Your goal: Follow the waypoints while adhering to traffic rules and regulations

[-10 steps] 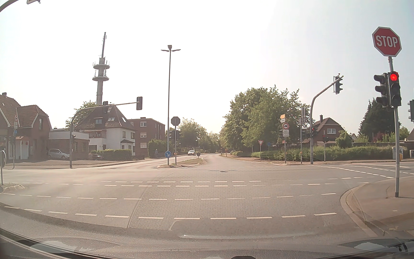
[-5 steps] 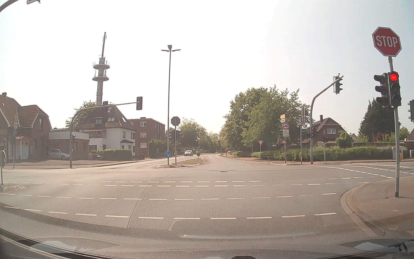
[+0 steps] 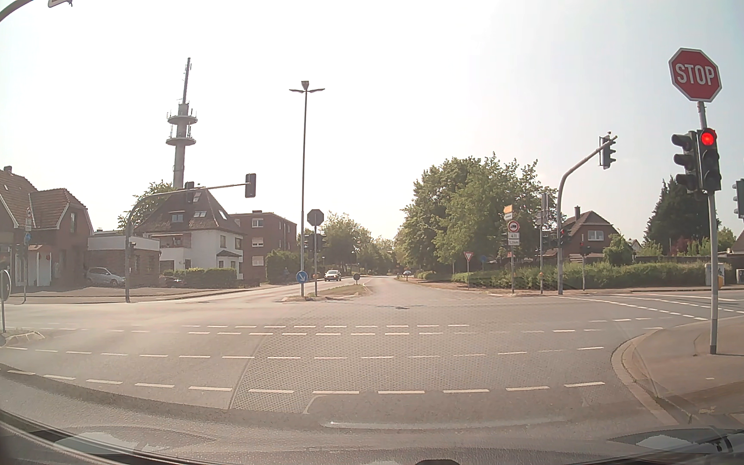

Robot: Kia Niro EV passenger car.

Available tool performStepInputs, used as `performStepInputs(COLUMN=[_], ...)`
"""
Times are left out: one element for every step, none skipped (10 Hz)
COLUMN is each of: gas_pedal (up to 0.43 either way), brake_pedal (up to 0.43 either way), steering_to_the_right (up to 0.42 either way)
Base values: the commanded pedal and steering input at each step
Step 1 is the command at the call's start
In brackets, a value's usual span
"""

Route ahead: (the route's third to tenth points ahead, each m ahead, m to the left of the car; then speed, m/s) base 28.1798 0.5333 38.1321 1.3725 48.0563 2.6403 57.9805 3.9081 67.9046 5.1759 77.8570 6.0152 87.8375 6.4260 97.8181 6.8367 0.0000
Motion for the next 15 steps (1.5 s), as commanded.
performStepInputs(gas_pedal=[0.0, 0.0, 0.0, 0.0, 0.0, 0.0, 0.0, 0.0, 0.0, 0.0, 0.0, 0.0, 0.0, 0.0, 0.0], brake_pedal=[0.213, 0.213, 0.213, 0.213, 0.213, 0.213, 0.213, 0.213, 0.22, 0.213, 0.213, 0.213, 0.213, 0.213, 0.213], steering_to_the_right=[-0.002, -0.002, -0.002, -0.002, -0.002, -0.002, -0.002, -0.002, -0.002, -0.002, -0.002, -0.001, -0.002, -0.002, -0.002])
